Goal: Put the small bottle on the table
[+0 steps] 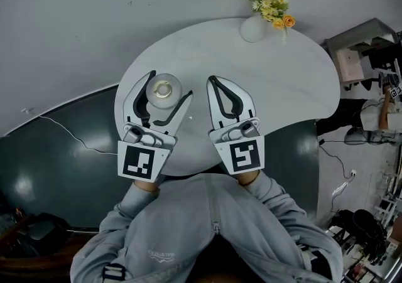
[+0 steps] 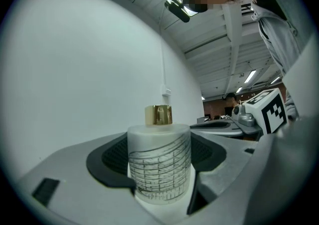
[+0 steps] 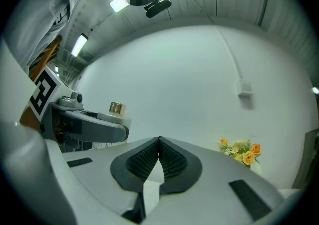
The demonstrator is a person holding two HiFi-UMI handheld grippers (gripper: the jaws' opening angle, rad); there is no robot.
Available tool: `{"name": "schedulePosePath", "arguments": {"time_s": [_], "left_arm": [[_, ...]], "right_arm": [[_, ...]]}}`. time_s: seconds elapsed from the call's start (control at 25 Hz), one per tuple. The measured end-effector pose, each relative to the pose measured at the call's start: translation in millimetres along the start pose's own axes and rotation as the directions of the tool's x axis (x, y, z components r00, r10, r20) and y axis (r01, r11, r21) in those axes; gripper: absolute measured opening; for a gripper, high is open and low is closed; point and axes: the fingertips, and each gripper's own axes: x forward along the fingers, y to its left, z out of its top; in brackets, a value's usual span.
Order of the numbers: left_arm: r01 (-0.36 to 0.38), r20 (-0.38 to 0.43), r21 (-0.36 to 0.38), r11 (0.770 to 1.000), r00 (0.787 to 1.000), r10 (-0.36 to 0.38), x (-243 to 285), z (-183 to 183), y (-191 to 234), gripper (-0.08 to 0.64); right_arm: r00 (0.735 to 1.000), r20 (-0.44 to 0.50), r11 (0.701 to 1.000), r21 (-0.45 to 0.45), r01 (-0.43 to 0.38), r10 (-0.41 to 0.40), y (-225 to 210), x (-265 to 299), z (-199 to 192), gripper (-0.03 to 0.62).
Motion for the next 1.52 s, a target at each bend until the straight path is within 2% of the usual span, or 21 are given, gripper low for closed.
{"name": "schedulePosePath", "arguments": {"time_s": [0.56, 0.92, 1.52], "left_arm": [[-0.019, -0.017, 0.009, 1.000, 1.000, 0.020, 55, -45, 42, 0.333], [-0.029, -0.032, 0.009, 1.000, 0.999, 0.029, 78, -76, 64, 0.333], [-0.070, -0.099, 0.013, 0.997, 0.993, 0.071, 108, -151, 95, 0.333]], "right_arm": [[0.996, -0.014, 0.996, 0.004, -0.084, 0.084, -17, 63, -47, 0.026], [0.994, -0.026, 0.994, -0.009, -0.109, 0.109, -22, 94, -74, 0.026], [0.988, -0.063, 0.990, 0.013, -0.140, 0.140, -27, 140, -141, 0.026]]}}
